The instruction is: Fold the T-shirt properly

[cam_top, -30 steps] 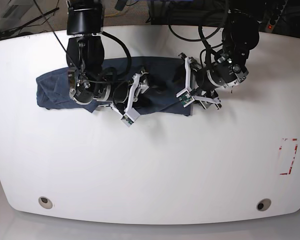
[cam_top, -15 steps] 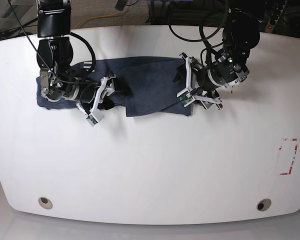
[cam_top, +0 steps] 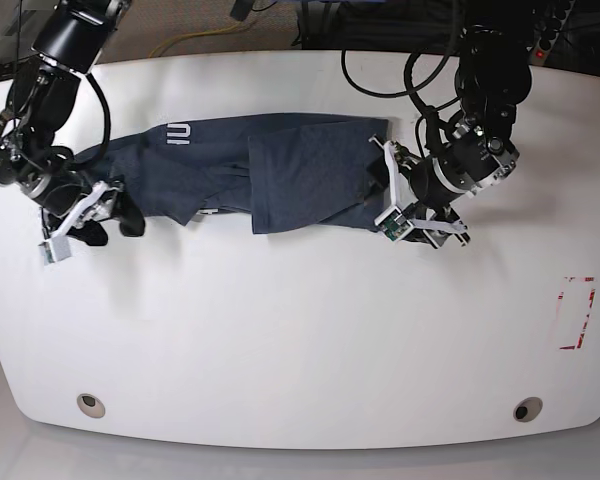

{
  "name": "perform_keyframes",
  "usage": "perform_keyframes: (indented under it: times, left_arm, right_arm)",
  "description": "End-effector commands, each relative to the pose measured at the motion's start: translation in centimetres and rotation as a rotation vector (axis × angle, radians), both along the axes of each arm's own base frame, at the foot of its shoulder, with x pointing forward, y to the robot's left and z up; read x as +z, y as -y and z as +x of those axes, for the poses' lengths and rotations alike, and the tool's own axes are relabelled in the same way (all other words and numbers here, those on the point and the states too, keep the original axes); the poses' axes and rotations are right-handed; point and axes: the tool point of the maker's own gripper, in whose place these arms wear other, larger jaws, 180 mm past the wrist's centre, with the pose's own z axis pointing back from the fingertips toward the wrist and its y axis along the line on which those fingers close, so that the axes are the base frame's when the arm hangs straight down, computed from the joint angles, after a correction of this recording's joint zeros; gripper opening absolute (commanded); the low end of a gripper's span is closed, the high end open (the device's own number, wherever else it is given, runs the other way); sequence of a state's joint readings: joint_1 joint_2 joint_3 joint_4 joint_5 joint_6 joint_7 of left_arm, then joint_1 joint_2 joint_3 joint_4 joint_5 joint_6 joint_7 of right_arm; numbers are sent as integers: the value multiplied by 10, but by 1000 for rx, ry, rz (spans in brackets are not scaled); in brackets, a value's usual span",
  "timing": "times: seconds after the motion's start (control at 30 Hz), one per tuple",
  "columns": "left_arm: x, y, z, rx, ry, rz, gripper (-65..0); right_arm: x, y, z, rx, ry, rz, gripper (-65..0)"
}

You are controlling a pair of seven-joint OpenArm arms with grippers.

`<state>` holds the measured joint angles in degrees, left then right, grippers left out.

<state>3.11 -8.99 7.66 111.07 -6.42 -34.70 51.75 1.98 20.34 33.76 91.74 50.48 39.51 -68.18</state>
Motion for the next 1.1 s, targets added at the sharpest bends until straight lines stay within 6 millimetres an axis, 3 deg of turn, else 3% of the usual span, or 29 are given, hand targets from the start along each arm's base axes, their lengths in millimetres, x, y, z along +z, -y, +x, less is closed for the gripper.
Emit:
perform_keyframes:
  times: [0.0, 0.1, 0.27, 0.4, 0.47, 0.5, 0.63, 0.83, 0.97, 1.07]
  left_arm:
    - [6, 1, 7, 21, 17, -43, -281]
    - [-7, -6, 7, 40, -24, -45, -283]
    - [-21, -9, 3, 49, -66, -45, -304]
    - [-31, -10, 1, 56, -99, -43, -507]
    - [-40, -12, -1, 61, -125, -41, -617]
    - [-43, -12, -2, 62, -136, -40, -637]
    - [-52, -13, -4, 68, -164, -37, -628]
    - [-57, -14, -5, 69, -178, -30, -628]
    - [-76, -19, -9, 85, -236, -23, -628]
    - [-77, -21, -1, 90, -239, -20, -628]
  right_arm:
    - [9, 35, 4, -61, 14, 2, -171]
    - [-11, 71, -6, -162, -55, 55, -170]
    - [-34, 105, -23, -273, -131, 124, -168]
    - [-51, 113, -33, -325, -173, 184, -168]
    - [-55, 114, -34, -337, -176, 199, -168]
    - [-56, 114, -33, -344, -170, 207, -168]
    - [-66, 111, -33, -358, -180, 239, -168]
    - [-79, 82, -26, -309, -192, 266, -168]
    - [-83, 69, -21, -283, -191, 272, -176]
    - [-87, 57, -19, -270, -192, 288, -190]
